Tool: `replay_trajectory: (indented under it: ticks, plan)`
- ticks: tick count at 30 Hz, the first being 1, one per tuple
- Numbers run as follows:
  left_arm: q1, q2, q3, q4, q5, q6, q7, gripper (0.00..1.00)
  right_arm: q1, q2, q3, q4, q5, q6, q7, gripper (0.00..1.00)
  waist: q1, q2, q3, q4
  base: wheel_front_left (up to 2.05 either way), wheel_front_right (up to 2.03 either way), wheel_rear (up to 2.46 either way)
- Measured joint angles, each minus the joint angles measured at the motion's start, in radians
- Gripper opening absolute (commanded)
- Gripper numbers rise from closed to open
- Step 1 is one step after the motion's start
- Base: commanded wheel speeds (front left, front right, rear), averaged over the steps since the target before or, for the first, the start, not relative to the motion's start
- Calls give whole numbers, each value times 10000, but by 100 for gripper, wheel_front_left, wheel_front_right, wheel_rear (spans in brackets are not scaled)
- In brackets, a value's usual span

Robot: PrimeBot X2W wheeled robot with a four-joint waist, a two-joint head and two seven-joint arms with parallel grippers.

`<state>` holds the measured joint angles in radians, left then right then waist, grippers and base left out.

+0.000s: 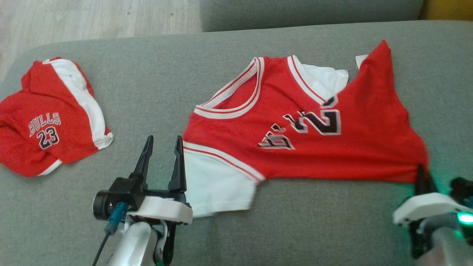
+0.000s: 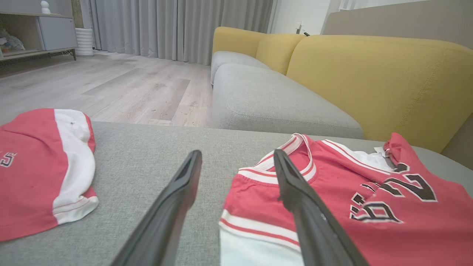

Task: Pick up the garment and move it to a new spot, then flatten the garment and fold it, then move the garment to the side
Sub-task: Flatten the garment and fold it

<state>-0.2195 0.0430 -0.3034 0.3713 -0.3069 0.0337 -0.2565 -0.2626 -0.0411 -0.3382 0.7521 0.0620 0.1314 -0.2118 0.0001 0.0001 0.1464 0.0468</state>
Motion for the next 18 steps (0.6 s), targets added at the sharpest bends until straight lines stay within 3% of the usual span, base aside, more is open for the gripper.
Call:
replay_trajectory:
  ticks: [5,8,9,10,14,18]
  plan:
    - [1,0,13,12,0,0,-2,100,-17,-4,-1772,-625,-1392,0,-178,0,0,0,-105,-122,0,0,0]
    - [2,0,8,12,0,2,-2,100,-47,-8,-2109,-798,-1845,0,-182,0,-1,0,-152,-179,0,0,0]
    - [2,0,2,12,0,2,-2,100,-48,6,-2167,-863,-1994,0,-184,63,-1,0,-161,-196,0,0,0]
    - [5,0,-2,12,-2,2,-2,100,-50,10,-2201,-943,-2138,0,-186,100,-1,0,-169,-212,0,0,0]
    - [6,-2,-36,12,-31,2,-2,100,-50,-8,-1814,-1413,-2077,0,-324,100,-1,0,-182,-248,0,0,0]
    - [5,0,-46,12,-31,0,-2,100,10,-10,125,-2604,-855,0,-380,100,-1,0,-169,-306,0,0,0]
